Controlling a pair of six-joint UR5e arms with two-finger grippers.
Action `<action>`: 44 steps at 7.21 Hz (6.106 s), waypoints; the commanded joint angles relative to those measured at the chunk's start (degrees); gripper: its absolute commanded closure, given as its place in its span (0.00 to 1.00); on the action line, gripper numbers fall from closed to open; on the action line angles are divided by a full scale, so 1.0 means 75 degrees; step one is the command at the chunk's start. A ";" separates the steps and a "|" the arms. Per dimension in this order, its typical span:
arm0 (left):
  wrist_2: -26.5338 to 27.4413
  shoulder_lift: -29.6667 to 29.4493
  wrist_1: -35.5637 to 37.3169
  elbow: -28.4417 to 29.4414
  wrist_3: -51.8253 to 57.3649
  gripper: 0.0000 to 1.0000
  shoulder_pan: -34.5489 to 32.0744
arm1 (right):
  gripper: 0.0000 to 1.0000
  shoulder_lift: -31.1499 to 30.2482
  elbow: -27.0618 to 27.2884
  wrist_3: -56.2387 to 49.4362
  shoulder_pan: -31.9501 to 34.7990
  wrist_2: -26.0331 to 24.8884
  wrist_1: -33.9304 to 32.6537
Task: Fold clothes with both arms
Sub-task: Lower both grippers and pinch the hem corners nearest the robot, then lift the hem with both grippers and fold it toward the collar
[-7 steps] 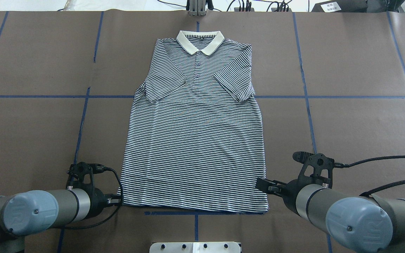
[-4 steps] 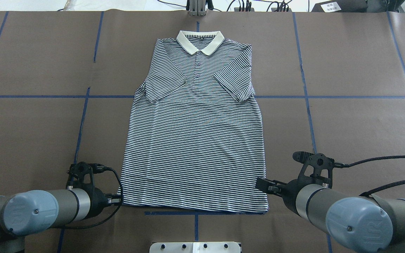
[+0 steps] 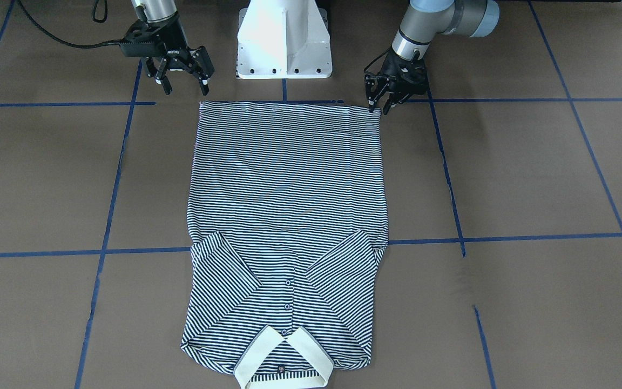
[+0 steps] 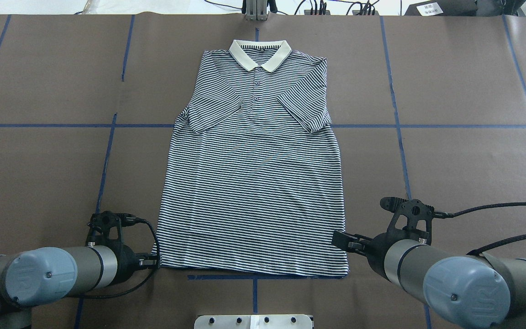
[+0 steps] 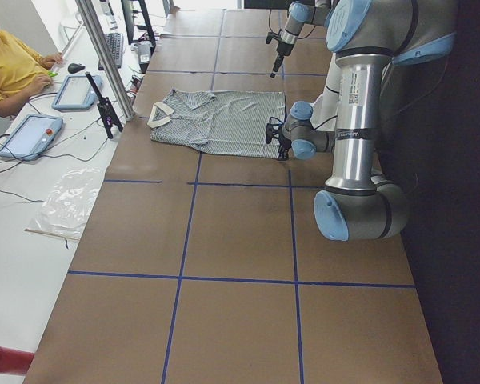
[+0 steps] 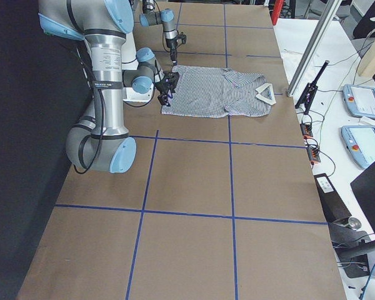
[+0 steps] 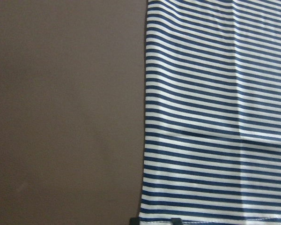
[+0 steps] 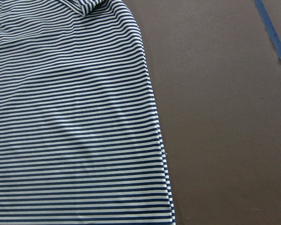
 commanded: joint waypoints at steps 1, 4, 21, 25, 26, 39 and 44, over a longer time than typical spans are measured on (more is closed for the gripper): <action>0.0007 -0.0014 0.0054 0.0049 -0.0023 0.57 0.0008 | 0.00 0.0000 0.0000 0.0006 0.0000 0.0000 0.0001; 0.0019 -0.0026 0.0042 0.0050 -0.0094 0.71 0.0031 | 0.00 0.0000 0.0000 -0.0005 0.0000 0.0000 0.0001; 0.1083 -0.0342 0.0065 -0.0067 -0.0082 1.00 0.0090 | 0.48 0.0375 -0.1289 0.0979 -0.1220 -0.0914 -0.0011; 0.1086 -0.0342 0.0065 -0.0079 -0.0082 1.00 0.0090 | 0.49 0.0445 -0.1359 0.0604 -0.0996 -0.0903 -0.0011; 0.1086 -0.0342 0.0065 -0.0091 -0.0082 1.00 0.0090 | 0.49 0.0492 -0.1440 0.0616 -0.1008 -0.0902 0.0001; -0.0049 -0.0912 0.4656 -0.3445 0.0070 1.00 0.0009 | 1.00 0.0797 0.0870 0.0604 -0.0902 -0.0401 -0.2534; -0.0871 -0.2565 0.6476 -0.3880 0.0744 1.00 -0.0841 | 1.00 0.2410 0.2708 0.0105 0.0308 0.1072 -0.5656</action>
